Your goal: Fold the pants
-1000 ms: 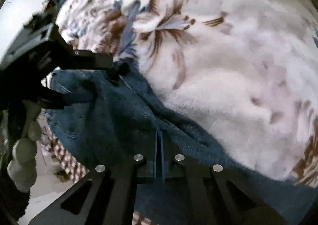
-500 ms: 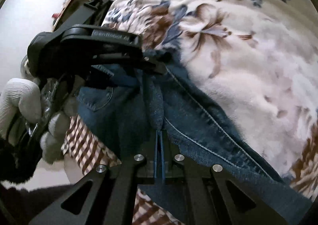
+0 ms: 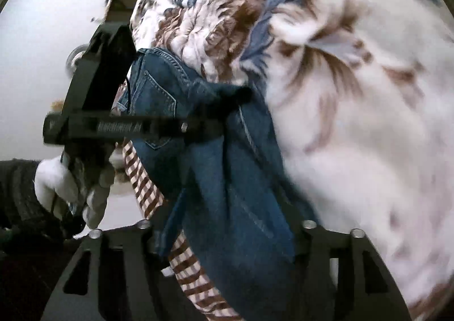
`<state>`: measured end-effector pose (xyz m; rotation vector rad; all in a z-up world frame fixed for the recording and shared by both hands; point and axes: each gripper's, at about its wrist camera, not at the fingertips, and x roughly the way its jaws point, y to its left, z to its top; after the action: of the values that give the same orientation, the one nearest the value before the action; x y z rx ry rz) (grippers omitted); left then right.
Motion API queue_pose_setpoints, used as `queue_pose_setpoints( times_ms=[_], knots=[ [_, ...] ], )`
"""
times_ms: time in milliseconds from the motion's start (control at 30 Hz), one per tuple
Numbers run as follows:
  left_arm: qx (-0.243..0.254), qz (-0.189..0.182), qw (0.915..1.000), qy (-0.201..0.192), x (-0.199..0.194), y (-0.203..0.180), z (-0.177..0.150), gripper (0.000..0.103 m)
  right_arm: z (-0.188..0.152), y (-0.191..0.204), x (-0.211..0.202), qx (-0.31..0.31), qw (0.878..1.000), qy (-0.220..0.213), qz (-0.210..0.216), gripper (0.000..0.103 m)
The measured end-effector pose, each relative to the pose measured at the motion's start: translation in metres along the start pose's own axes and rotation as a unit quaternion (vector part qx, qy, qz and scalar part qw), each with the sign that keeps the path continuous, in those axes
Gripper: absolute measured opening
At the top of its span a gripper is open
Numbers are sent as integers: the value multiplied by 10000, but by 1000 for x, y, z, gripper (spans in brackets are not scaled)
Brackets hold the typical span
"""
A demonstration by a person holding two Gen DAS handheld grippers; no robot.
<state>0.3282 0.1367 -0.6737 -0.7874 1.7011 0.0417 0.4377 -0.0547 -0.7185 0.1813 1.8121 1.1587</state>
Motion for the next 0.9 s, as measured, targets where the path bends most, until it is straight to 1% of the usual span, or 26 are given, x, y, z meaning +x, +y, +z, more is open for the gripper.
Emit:
queue_pose_setpoints(
  times_ms=[33,100,167,233,300,333,367,400,433,467,533,567,600,633,667,700,733,767,800,833,867,900],
  knots=[
    [-59,-9,10000,-13,-2,3,-1,42,9,-7,6,108,9989,151,423,62],
    [-186,-35,9998,-42,-4,4,-5,42,20,-15,21,206,9963,369,749,62],
    [-355,-130,9992,-100,-10,7,-8,42,27,-14,44,123,9897,750,1210,62],
    [-492,-271,9980,-280,-23,10,-14,42,32,-6,61,-74,9863,973,1333,63],
    [-591,-442,9960,-498,-35,13,-18,42,37,-3,70,-103,9838,999,1482,62],
    [-656,-524,9945,-622,-41,16,-21,43,39,-4,72,-58,9834,955,1543,48],
    [-680,-524,9935,-748,-45,18,-24,45,42,-5,71,-71,9857,812,1477,30],
    [-657,-446,9935,-820,-46,20,-25,48,43,-7,67,-17,9868,662,1478,14],
    [-634,-405,9935,-855,-43,23,-26,61,43,-11,57,119,9865,443,1572,12],
    [-694,-379,9931,-869,-40,28,-26,68,41,-13,47,122,9866,249,1608,11],
    [-980,-753,9890,-818,-35,38,-27,69,36,-21,27,201,9860,-85,1654,11],
    [-1004,-813,9882,-822,-36,39,-26,69,32,-29,19,335,9845,-218,1709,11],
    [-1049,-906,9865,-868,-42,39,-27,67,28,-35,16,422,9833,-211,1759,11],
    [-1082,-1116,9836,-914,-49,36,-30,67,24,-42,16,512,9817,-159,1830,11],
    [-1068,-1331,9803,-996,-57,29,-32,67,21,-47,18,589,9816,-125,1811,11],
    [-1010,-1399,9784,-1137,-68,26,-34,67,21,-49,21,671,9805,-77,1847,13],
    [-917,-1384,9774,-1309,-79,22,-36,70,24,-50,26,792,9767,-35,1992,13],
    [-841,-1344,9768,-1438,-86,19,-35,73,28,-50,31,853,9751,-22,2047,16],
    [-828,-1229,9772,-1518,-89,19,-34,73,31,-48,35,862,9753,-17,2031,26],
    [-851,-1115,9771,-1598,-91,21,-30,73,38,-45,42,848,9761,18,2003,39],
    [-918,-1119,9767,-1587,-89,25,-26,73,45,-40,48,845,9764,-3,1988,43],
    [-1036,-1127,9758,-1559,-86,31,-22,73,50,-37,52,860,9758,-14,2010,50]
  ],
)
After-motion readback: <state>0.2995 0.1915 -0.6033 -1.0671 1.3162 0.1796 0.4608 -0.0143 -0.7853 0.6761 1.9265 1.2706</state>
